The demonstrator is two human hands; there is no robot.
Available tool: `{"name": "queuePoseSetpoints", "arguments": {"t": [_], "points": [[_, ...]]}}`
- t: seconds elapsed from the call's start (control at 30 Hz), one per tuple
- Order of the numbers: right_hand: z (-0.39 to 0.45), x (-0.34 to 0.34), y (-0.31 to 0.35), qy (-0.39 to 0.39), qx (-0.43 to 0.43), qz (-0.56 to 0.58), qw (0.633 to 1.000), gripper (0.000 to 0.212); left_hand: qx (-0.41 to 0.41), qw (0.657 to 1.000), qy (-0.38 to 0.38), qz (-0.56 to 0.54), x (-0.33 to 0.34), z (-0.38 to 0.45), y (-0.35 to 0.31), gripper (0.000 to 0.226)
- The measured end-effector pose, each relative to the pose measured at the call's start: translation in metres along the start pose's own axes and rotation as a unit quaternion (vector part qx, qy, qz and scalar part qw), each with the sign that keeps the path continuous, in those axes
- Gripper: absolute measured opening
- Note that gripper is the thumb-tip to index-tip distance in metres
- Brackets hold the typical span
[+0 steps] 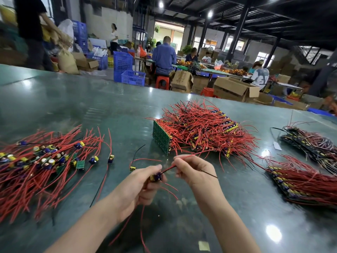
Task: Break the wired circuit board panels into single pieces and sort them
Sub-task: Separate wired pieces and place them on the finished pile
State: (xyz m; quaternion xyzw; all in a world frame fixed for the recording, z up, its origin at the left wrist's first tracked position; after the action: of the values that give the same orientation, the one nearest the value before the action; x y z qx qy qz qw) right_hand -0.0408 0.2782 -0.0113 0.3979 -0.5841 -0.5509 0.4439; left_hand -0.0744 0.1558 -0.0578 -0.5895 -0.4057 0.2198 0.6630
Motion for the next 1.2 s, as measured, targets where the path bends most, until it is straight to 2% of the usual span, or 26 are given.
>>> {"name": "queuePoseSetpoints", "arguments": {"t": [0.1,0.27,0.37,0.5,0.73,1.0,1.2], "points": [[-0.002,-0.001,0.004,0.01,-0.008,-0.02,1.0,0.013,0.028,0.999,-0.017,0.031,-0.005,-0.001,-0.006,0.026],[0.001,-0.005,0.001,0.024,0.025,-0.019,0.999,0.014,0.094,0.986,-0.054,0.129,-0.015,-0.001,-0.016,0.041],[0.0,0.0,0.0,0.069,0.058,-0.02,0.996,0.005,0.121,0.979,-0.064,0.151,-0.022,-0.001,-0.024,0.041],[-0.001,0.007,-0.006,0.116,0.091,-0.004,0.989,0.014,0.133,0.975,-0.049,0.17,-0.025,0.0,-0.029,0.04],[0.011,-0.019,-0.012,0.007,0.125,0.131,0.983,0.006,0.129,0.98,-0.085,0.128,-0.041,0.001,-0.029,0.042],[0.01,-0.024,-0.021,0.007,0.189,0.087,0.978,0.005,0.132,0.974,-0.105,0.152,-0.046,0.002,-0.031,0.044],[0.011,-0.039,-0.015,-0.091,0.126,0.149,0.977,0.011,0.131,0.977,-0.087,0.147,-0.043,0.001,-0.029,0.04]]}}
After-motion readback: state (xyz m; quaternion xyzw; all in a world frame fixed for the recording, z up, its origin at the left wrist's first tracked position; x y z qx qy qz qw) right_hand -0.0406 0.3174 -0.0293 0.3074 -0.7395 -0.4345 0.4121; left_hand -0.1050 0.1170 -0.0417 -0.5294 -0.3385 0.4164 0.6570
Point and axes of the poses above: each hand's wrist, its own z-axis towards the middle knuckle, its own x-axis out of the palm, y = z × x, the point moved 8 cm from there along z, towards the middle knuckle, and after that the axes turned 11 degrees about x, right-handed, at the moved point
